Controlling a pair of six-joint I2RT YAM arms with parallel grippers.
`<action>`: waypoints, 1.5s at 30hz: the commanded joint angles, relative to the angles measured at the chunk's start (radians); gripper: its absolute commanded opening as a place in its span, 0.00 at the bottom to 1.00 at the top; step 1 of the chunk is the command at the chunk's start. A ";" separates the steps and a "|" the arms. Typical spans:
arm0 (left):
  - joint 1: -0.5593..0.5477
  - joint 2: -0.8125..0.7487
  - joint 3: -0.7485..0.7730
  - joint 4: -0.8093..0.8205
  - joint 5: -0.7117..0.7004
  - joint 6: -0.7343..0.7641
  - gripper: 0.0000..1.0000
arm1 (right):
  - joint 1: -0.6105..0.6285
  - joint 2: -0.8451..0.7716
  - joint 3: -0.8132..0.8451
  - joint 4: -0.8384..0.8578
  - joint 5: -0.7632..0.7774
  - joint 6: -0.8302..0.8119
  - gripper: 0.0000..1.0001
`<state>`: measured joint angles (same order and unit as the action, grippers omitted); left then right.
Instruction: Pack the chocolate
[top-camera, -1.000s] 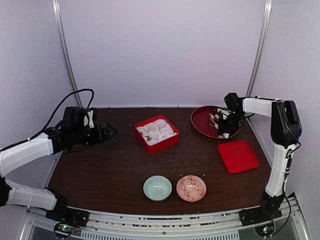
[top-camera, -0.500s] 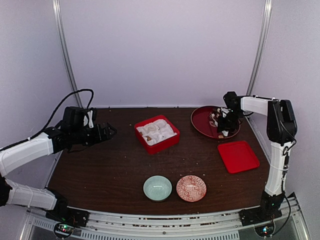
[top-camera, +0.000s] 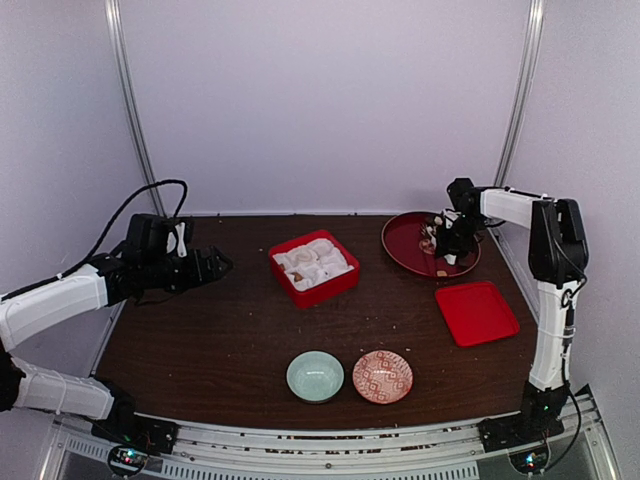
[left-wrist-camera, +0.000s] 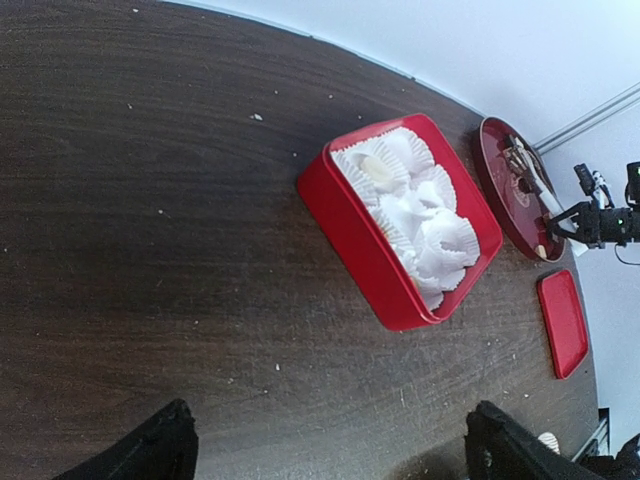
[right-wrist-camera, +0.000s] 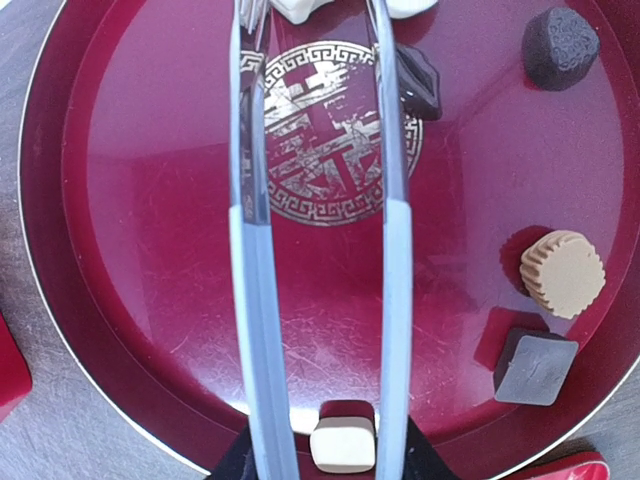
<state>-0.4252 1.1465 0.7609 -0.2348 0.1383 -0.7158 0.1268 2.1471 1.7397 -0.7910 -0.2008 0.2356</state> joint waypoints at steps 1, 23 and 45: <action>0.009 0.005 0.012 0.026 0.007 0.016 0.96 | -0.010 -0.001 0.024 -0.018 0.012 -0.002 0.31; 0.010 0.006 0.009 0.044 0.026 0.003 0.96 | -0.009 -0.255 -0.236 0.024 -0.142 -0.077 0.17; 0.010 0.019 0.021 0.051 0.031 0.002 0.96 | 0.106 -0.334 -0.224 0.008 -0.180 -0.078 0.16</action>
<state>-0.4240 1.1587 0.7609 -0.2329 0.1581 -0.7158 0.2146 1.8599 1.4693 -0.7830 -0.3939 0.1604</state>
